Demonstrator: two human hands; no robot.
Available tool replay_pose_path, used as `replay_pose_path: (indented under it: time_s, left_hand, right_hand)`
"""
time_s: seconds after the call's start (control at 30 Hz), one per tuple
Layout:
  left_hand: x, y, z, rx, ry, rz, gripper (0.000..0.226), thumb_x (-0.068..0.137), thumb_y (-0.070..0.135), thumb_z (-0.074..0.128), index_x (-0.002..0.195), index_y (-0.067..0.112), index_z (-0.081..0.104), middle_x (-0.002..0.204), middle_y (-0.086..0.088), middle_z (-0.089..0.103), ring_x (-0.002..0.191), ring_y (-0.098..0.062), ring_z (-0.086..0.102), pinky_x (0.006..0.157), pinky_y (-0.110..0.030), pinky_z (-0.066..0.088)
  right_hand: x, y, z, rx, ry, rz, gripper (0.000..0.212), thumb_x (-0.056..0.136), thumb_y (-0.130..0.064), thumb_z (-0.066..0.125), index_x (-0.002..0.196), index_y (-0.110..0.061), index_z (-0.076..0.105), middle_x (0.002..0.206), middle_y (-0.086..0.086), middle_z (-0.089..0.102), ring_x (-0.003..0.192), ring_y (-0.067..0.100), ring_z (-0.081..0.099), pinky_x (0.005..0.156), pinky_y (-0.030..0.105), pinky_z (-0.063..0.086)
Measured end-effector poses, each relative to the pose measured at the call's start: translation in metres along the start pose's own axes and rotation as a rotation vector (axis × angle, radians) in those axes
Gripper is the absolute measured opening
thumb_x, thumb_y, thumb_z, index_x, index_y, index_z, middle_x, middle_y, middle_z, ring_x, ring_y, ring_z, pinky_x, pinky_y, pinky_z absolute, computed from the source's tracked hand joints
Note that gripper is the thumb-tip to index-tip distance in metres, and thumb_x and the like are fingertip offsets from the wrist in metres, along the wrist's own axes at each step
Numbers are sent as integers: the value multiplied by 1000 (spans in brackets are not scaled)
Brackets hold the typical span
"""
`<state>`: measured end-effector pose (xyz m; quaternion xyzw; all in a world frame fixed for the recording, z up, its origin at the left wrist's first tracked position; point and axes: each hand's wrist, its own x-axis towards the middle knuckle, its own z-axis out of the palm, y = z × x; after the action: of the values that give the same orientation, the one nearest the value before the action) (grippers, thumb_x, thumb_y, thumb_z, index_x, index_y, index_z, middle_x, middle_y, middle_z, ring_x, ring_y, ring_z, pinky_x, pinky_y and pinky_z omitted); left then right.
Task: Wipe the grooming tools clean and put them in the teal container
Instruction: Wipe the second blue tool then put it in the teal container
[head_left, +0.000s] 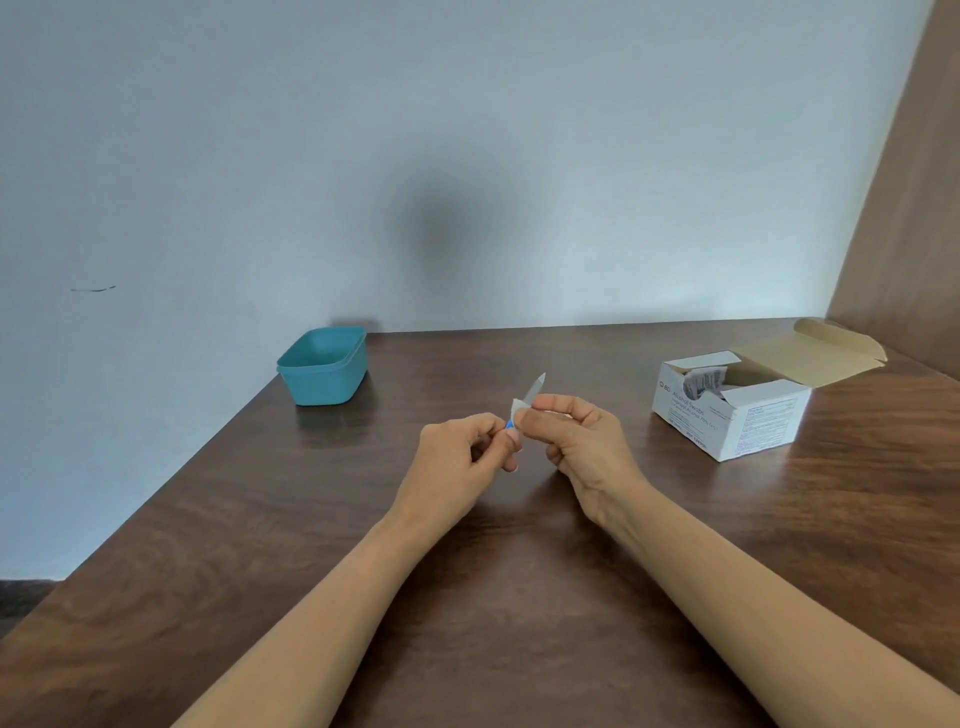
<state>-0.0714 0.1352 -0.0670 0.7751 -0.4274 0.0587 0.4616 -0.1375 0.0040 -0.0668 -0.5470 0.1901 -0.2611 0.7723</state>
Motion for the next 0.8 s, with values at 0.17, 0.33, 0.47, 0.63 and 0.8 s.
replay_pose_path:
  time_s: [0.17, 0.33, 0.47, 0.63, 0.8]
  left_hand:
    - [0, 3, 1, -44, -16, -1, 20, 93, 29, 59, 81, 18, 70, 65, 10, 71, 61, -18, 61, 64, -32, 51]
    - [0, -2, 0, 5, -2, -5, 21, 93, 29, 58, 81, 19, 70, 65, 13, 70, 62, -12, 63, 64, -27, 52]
    - [-1, -1, 0, 21, -26, 10, 20, 94, 28, 58, 82, 18, 71, 65, 12, 69, 60, -6, 62, 63, -22, 51]
    - [-1, 0, 3, -14, -33, 27, 21, 93, 28, 58, 80, 18, 70, 66, 12, 70, 59, -17, 61, 62, -29, 51]
    - [-1, -3, 1, 33, -5, 27, 20, 93, 28, 58, 80, 19, 70, 64, 11, 69, 58, -9, 60, 58, -17, 47]
  right_hand:
    - [-1, 1, 1, 71, 42, -62, 24, 70, -14, 81, 88, -13, 65, 74, 0, 72, 66, 6, 63, 66, 24, 39]
    - [-4, 4, 3, 29, -54, -33, 21, 78, -9, 75, 96, -13, 65, 84, 2, 75, 68, 6, 62, 71, 26, 42]
    - [-4, 1, 2, 6, -14, -20, 24, 71, -4, 78, 92, -10, 67, 71, -3, 71, 59, 5, 56, 65, 24, 40]
    - [0, 2, 1, 109, 75, -26, 14, 75, -11, 78, 80, -16, 65, 82, 4, 74, 68, 9, 66, 64, 23, 40]
    - [-1, 0, 0, 92, -122, 70, 12, 80, -4, 71, 88, -9, 63, 72, 2, 70, 64, 10, 61, 55, 17, 42]
